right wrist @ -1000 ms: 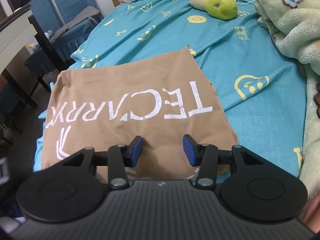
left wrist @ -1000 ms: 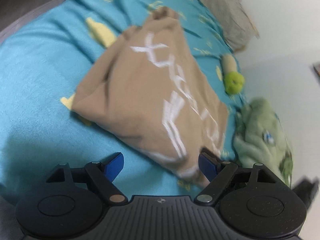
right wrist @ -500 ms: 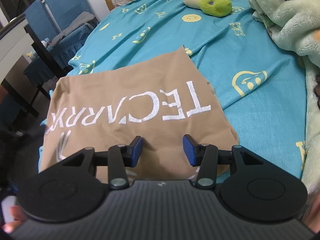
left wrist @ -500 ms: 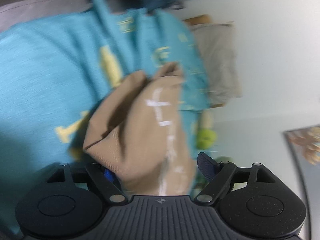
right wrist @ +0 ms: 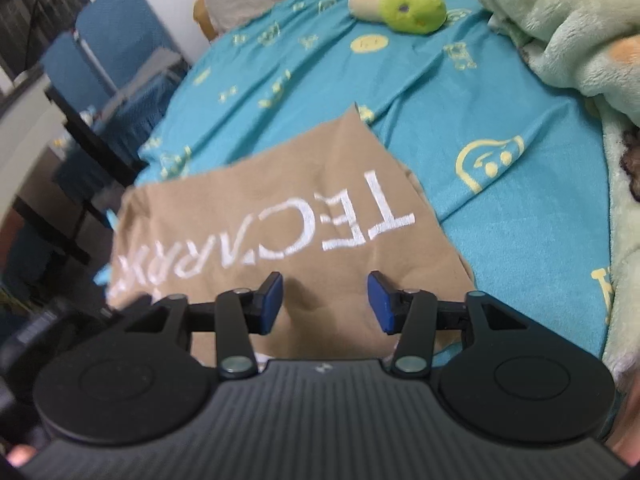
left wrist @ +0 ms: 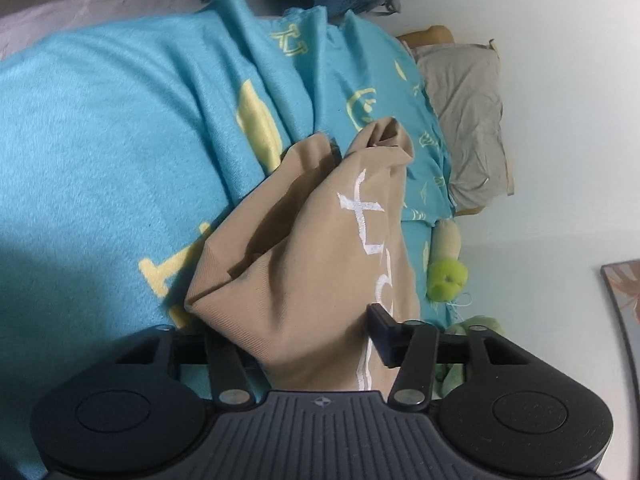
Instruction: Fold clothes
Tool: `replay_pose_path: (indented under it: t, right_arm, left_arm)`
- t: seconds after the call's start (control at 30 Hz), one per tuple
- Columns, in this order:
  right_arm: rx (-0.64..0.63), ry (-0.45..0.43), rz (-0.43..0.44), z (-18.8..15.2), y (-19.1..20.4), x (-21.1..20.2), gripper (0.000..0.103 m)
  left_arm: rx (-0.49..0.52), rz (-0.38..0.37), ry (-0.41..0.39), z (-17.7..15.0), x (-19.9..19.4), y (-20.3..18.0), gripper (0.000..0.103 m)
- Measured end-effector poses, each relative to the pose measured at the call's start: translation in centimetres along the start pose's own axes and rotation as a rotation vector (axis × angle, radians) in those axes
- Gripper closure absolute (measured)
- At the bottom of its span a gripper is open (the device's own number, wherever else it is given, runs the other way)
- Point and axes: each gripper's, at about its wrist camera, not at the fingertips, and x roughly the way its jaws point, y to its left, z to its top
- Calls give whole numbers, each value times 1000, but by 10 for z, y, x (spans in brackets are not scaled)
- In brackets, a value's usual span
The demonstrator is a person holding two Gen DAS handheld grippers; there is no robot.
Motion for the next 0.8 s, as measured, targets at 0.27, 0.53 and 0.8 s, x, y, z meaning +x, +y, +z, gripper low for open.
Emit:
replay_pose_path:
  t: [0.27,0.53,0.8]
  right_arm:
    - [284,75,409,-11,-4,-11,0]
    - [633,321,548,-49,-11,50,0]
    - [905,60,410,-52,-66,36,22]
  left_arm:
    - [21,-34,-22,-4,-10,-4,68]
    - [46,-115,-53,-4,-17,-16,80]
    - [29,-219,-76,-6,-23,-25,83]
